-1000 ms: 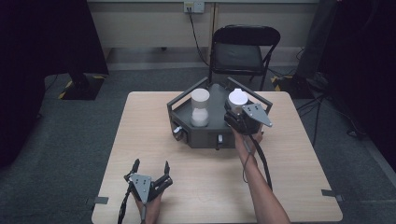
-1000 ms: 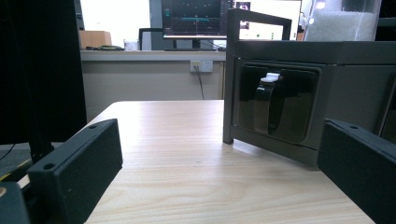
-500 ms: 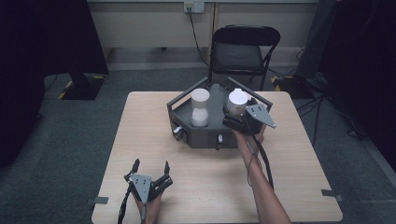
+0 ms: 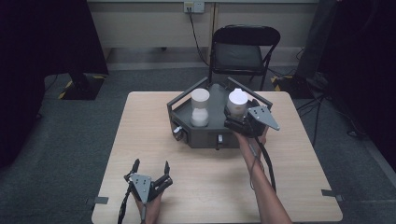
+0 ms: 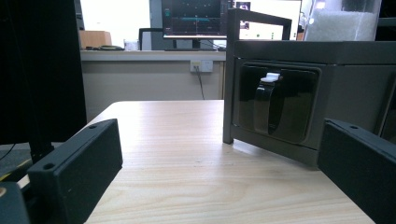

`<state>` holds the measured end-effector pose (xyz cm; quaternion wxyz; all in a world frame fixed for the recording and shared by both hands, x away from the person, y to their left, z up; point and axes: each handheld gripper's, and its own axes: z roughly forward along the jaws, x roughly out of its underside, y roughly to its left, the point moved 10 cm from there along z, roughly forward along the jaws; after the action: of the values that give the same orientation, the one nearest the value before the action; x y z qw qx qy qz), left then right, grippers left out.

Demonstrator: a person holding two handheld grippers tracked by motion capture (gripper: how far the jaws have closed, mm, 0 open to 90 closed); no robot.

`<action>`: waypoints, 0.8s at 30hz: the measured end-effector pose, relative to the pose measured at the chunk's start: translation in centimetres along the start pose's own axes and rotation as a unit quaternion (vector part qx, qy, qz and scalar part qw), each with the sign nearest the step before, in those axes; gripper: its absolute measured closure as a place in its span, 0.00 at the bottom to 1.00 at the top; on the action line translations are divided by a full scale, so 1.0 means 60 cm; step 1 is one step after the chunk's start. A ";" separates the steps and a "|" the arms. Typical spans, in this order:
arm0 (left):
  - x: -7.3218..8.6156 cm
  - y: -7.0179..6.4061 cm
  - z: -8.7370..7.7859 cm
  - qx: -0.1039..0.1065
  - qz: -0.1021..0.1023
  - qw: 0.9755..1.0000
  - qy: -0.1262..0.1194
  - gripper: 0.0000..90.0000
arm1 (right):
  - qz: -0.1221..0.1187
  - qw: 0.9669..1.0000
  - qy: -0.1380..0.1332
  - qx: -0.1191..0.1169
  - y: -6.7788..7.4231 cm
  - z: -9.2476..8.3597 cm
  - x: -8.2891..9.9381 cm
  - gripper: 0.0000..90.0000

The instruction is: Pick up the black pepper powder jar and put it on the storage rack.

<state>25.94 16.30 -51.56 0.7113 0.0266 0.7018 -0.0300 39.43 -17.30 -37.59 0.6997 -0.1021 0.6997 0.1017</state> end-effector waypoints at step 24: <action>0.000 0.000 0.000 -0.001 0.000 1.000 -0.001 0.00 | 0.001 1.000 -0.013 0.001 -0.008 -0.067 0.011 0.00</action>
<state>25.95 16.28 -51.57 0.7117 0.0260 0.7013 -0.0299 35.69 -18.89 -38.26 0.7084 -0.0989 0.6912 0.1030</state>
